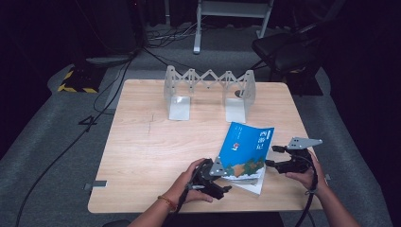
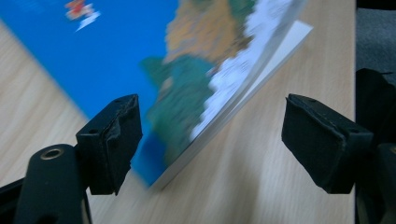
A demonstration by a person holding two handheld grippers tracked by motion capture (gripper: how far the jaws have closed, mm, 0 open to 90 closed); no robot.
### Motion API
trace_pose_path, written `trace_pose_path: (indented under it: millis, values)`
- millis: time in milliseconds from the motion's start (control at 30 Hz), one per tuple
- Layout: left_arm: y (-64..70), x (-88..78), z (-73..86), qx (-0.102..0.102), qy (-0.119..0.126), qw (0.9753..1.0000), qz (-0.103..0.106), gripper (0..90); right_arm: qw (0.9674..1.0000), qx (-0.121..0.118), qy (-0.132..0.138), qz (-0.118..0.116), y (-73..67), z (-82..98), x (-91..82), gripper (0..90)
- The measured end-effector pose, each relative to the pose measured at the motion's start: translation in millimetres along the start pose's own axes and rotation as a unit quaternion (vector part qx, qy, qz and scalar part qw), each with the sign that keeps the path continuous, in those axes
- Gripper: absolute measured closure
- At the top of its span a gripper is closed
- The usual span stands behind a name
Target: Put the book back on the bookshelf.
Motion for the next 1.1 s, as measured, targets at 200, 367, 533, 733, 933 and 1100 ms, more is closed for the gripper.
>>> trace_pose_path:
  millis: [200,367,533,733,933,1100]
  values:
    - [14.2,22.8,-14.5,0.016,0.017,0.9997,-0.001,21.0,0.9999,0.008,0.008,0.007,-1.1,-7.0,1.8,28.3]
    - [20.1,34.9,-22.2,0.019,0.031,0.9991,-0.020,22.5,0.9998,0.007,0.013,0.011,-2.9,-11.2,4.0,28.2]
    - [24.2,43.2,-28.6,0.008,0.046,0.9967,-0.067,30.1,0.9998,0.005,0.013,0.016,-4.4,-12.8,6.1,26.9]
    - [22.4,45.3,-29.9,0.009,0.062,0.9929,-0.101,46.2,0.9997,0.005,0.016,0.019,-4.9,-13.8,7.2,25.8]
    - [17.9,32.5,-32.6,0.015,0.092,0.9897,-0.108,66.9,0.9996,0.009,0.015,0.025,-1.7,-12.4,7.9,25.1]
    - [12.3,24.8,-38.0,0.010,0.098,0.9891,-0.109,74.7,0.9993,0.023,0.022,0.020,2.6,-11.3,5.7,24.2]
Point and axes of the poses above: each handheld gripper's, and its own axes: x roughly forward along the jaws, z roughly out of its underside, y roughly to its right, the point moved 3 cm from there along x, roughly forward along the jaws, and after that the axes turned 13 degrees about y, right-handed, at the moved point
